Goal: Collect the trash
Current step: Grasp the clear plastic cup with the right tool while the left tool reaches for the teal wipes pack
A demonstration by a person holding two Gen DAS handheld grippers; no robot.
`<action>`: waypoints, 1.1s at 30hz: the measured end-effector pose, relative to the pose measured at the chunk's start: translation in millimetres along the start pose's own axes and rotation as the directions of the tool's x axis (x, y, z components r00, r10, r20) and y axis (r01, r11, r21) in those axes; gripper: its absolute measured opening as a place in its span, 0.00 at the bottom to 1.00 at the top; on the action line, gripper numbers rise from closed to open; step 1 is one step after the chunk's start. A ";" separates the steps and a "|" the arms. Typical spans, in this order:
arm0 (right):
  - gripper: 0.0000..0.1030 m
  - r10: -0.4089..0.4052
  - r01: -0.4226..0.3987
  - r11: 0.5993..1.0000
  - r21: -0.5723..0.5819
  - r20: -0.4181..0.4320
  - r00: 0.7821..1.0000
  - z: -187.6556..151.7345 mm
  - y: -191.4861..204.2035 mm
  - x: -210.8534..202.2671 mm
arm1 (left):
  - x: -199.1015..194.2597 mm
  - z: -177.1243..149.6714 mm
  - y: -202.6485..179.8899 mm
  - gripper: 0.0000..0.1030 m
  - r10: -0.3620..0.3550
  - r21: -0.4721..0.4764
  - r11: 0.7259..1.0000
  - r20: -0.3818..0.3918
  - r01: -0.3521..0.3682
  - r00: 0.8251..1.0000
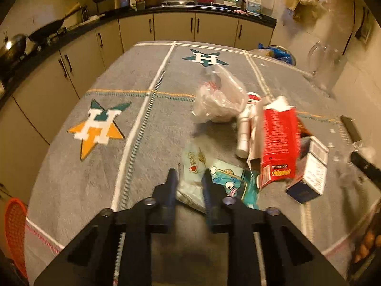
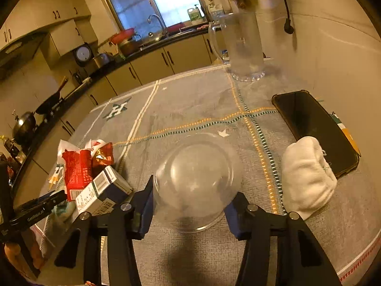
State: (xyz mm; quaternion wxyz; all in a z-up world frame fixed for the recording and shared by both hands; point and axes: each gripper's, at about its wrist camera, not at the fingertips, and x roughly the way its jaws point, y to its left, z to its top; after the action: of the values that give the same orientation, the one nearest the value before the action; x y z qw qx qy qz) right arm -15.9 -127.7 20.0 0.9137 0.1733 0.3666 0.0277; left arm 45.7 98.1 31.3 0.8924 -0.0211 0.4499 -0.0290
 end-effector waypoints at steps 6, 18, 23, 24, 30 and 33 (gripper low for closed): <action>0.35 0.028 -0.028 1.000 0.010 0.012 1.000 -4.3 -3.5 -7.9 | -16.9 -16.0 -9.3 0.06 -0.020 0.032 0.999 -0.015 0.021 1.000; 0.37 0.076 -0.075 0.997 0.019 -0.022 0.997 -8.3 -3.9 -5.3 | -16.6 -0.4 -46.4 0.80 -0.086 0.306 0.950 0.048 0.067 0.995; 0.40 0.084 -0.083 0.996 0.029 -0.021 0.996 -8.4 -6.9 -5.5 | 23.9 2.4 -44.3 0.80 -0.174 0.278 0.938 -0.140 0.208 0.975; 0.40 0.086 -0.086 0.996 0.029 -0.022 0.996 -8.6 -7.0 -5.4 | 24.2 -1.4 -44.0 0.80 -0.204 0.264 0.934 -0.164 0.242 0.965; 0.64 0.083 -0.083 0.997 0.003 -0.032 0.996 -9.4 -0.2 -4.5 | -1.7 -33.1 -69.8 0.80 -0.264 0.381 0.867 -0.200 0.323 0.944; 0.70 0.067 -0.068 0.997 -0.045 -0.028 0.997 -11.6 9.1 -5.7 | -10.4 -47.9 -81.0 0.80 -0.257 0.434 0.845 -0.182 0.312 0.949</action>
State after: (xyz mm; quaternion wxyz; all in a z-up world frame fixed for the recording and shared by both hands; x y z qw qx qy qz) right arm -27.3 -116.8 19.0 0.9111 0.1640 0.3717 0.0691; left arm -1.6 17.4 16.3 0.8298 0.1250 0.4737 -0.2674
